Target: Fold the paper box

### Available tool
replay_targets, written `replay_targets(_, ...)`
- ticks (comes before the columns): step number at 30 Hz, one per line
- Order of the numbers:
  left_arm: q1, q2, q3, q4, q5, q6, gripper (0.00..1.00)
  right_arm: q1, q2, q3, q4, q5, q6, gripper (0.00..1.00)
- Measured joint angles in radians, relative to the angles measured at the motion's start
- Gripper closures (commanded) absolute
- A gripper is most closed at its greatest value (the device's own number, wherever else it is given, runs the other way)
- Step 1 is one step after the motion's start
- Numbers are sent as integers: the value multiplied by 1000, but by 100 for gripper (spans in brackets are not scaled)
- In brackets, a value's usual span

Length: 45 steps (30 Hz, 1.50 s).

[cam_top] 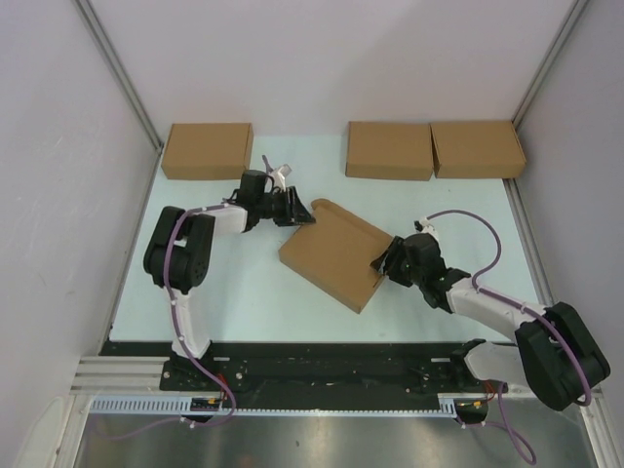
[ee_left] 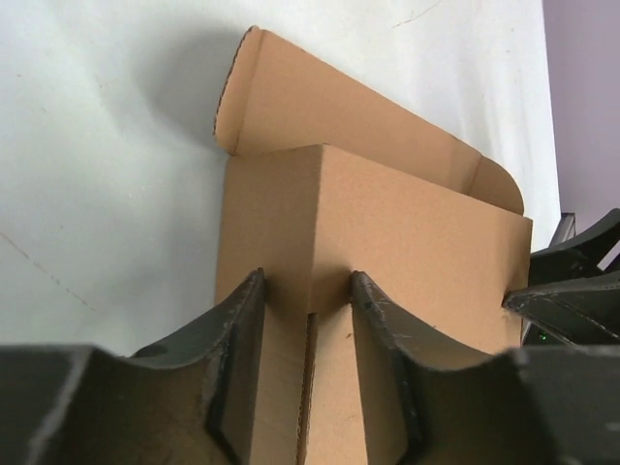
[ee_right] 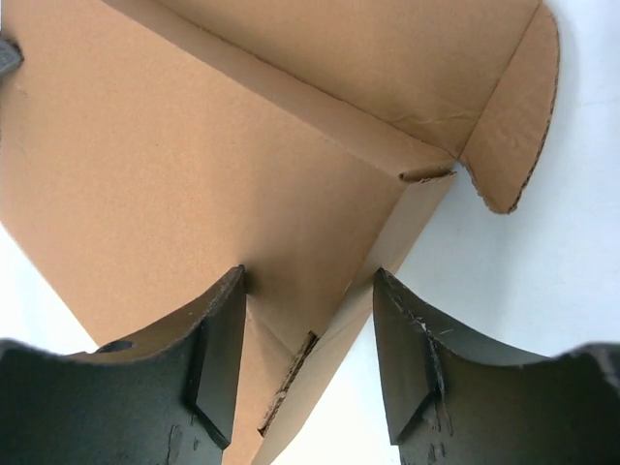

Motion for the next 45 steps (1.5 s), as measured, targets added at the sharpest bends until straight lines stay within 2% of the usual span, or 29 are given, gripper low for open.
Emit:
replay_targets(8,2,-114,-197,211,-3,-36,68,112,-86,2,-66,207,-129,69)
replay_targets(21,-46,-407,-531,655,-149,-106,68,380,-264,2,-105,605,-359,71)
replay_targets(25,-87,-522,-647,776,-242,-98,67,464,-301,2,-116,716,-408,71)
replay_targets(31,-207,-708,-781,841,-438,-23,67,588,-347,-4,-165,895,-458,71)
replay_targets(45,-408,-913,-1073,972,-821,-24,63,813,-357,-34,-225,1067,-447,71)
